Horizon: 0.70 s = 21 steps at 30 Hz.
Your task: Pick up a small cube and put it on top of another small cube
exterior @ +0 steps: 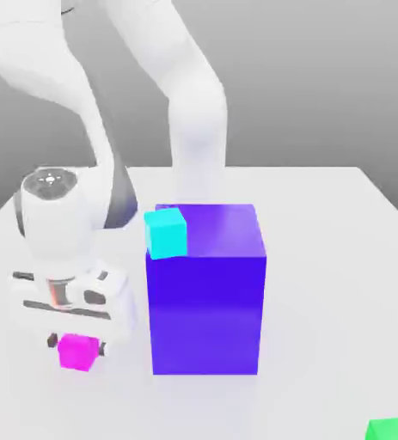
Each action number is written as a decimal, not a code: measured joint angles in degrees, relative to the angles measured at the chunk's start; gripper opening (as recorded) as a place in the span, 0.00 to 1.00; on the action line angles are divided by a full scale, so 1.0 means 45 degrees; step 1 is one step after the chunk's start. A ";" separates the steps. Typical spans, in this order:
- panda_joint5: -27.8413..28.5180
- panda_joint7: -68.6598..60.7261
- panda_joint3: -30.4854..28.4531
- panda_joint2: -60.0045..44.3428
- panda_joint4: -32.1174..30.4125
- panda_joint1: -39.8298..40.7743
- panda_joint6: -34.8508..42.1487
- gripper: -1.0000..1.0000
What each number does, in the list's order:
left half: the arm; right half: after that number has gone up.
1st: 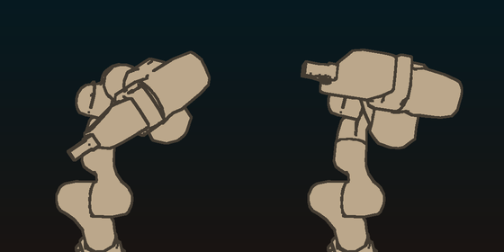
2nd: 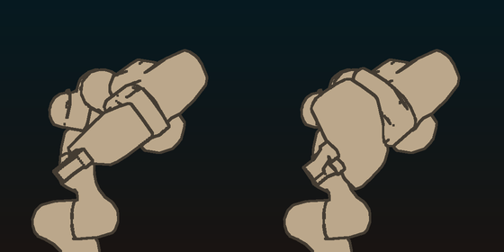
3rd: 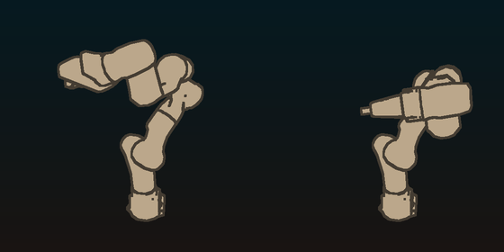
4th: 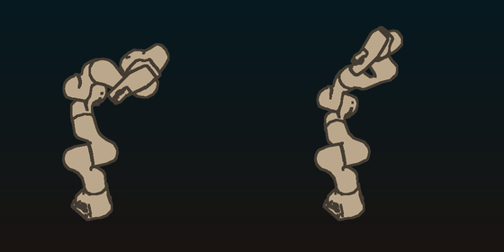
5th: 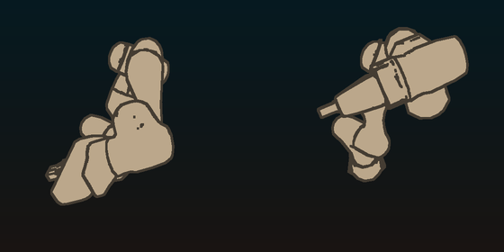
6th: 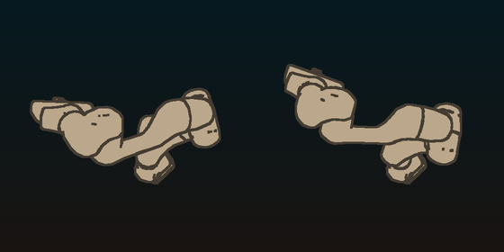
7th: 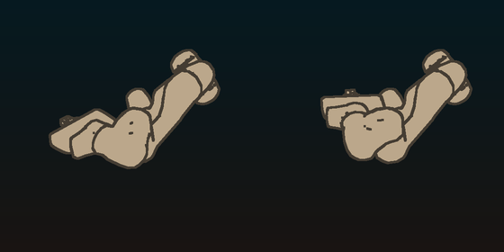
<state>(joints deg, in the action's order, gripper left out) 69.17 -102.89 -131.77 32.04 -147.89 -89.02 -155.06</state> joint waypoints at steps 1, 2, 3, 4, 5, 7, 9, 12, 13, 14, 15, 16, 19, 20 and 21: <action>0.0002 0.0002 0.0000 0.0000 0.0000 0.0000 0.0005 0.00; 0.0005 0.0004 0.0000 0.0000 0.0001 0.0000 0.0012 0.00; 0.0223 0.0160 -0.0177 0.0122 0.0062 -0.0142 0.0000 0.00; 0.0014 0.0010 -0.0020 0.0000 0.0002 -0.0017 0.0003 0.00; -0.0381 -0.0281 0.0358 -0.0213 -0.0114 0.0298 0.0045 0.00; -0.1396 -0.1025 0.1421 -0.0746 -0.0409 0.1184 0.0182 0.00; -0.2405 -0.1761 0.2748 -0.1243 -0.0712 0.2309 0.0412 0.00; -0.3626 -0.2338 0.4797 -0.1817 -0.1017 0.4059 0.0800 0.00; -0.3817 -0.2197 0.5093 -0.1883 -0.0910 0.4053 0.0898 0.00; -0.3941 -0.2026 0.5257 -0.1883 -0.0736 0.3809 0.1014 0.00; -0.4024 -0.1834 0.5357 -0.1845 -0.0528 0.3452 0.1142 0.00; -0.4094 -0.1636 0.5421 -0.1795 -0.0303 0.3034 0.1273 0.00; -0.4287 -0.1026 0.5521 -0.1624 0.0407 0.1661 0.1664 0.00; -0.4333 -0.0809 0.5547 -0.1553 0.0649 0.1201 0.1803 0.00; -0.4388 -0.0595 0.5564 -0.1488 0.0892 0.0735 0.1938 0.00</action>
<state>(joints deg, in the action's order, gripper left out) 49.42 -105.56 -106.73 25.34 -143.87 -85.72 -146.34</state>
